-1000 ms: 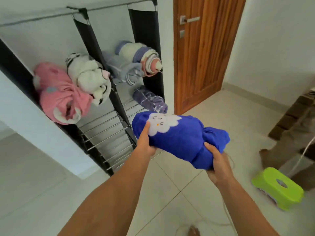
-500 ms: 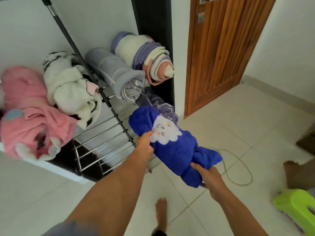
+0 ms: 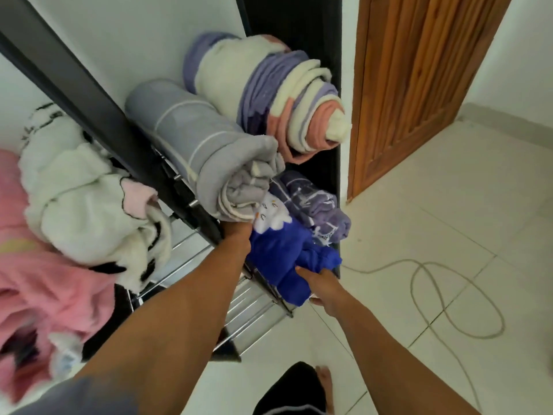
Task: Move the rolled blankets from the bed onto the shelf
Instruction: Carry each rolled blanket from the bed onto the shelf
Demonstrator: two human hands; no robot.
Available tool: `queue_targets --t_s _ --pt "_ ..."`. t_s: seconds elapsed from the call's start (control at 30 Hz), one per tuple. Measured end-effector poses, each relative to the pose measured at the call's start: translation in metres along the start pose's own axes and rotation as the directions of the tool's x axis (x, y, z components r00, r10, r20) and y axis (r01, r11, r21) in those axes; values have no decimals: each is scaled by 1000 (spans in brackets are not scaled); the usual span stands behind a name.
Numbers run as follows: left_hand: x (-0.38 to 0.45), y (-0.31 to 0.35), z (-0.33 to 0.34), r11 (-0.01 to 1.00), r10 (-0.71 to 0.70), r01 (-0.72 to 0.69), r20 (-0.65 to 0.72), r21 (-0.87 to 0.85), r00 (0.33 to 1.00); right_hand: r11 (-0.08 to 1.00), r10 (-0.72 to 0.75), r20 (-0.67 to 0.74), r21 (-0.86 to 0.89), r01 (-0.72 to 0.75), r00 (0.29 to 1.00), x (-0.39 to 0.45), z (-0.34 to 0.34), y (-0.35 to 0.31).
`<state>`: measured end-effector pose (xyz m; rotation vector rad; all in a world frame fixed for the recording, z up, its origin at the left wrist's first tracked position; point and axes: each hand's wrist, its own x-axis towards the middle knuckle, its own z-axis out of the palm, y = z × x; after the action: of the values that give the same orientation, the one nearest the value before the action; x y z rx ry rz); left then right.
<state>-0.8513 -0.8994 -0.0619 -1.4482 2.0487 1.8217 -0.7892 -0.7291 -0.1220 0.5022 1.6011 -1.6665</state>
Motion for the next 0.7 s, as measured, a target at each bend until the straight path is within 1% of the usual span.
queue_targets --t_s 0.07,0.13,0.17,0.2,0.23,0.27,0.3,0.33,0.4,0.53,0.6,0.7 --pt "4 -9 3 993 17 -22 49 117 999 998 52 15 18 -52 999 12 13 -2" --pt "3 -22 8 980 32 -50 93 192 995 993 86 27 75 -88 996 17 20 -2" --pt "5 -28 10 963 55 -81 108 255 993 990 87 27 110 -89 996 20 21 -1" --pt "6 -33 12 925 92 -133 127 356 988 986 84 26 140 -87 996 22 20 0" --pt "13 -38 15 855 136 -199 163 478 977 982 80 27 170 -83 996 23 19 1" --pt "14 -42 17 764 176 -264 203 588 963 978 77 33 190 -82 996 24 18 2" --pt "15 -45 19 688 205 -308 231 657 951 975 77 39 206 -84 996 25 16 4" --pt "13 -47 20 651 205 -325 253 686 945 972 77 50 217 -86 996 26 14 7" --pt "11 -54 20 614 200 -337 273 713 941 973 85 69 209 -97 994 25 13 10" --pt "10 -59 15 544 203 -352 287 762 936 988 137 65 58 -141 988 23 7 14" --pt "6 -58 12 531 201 -355 293 769 935 988 154 58 -22 -153 986 20 1 12" --pt "-8 -55 12 556 206 -353 287 753 935 983 151 33 -109 -147 988 6 -16 9"
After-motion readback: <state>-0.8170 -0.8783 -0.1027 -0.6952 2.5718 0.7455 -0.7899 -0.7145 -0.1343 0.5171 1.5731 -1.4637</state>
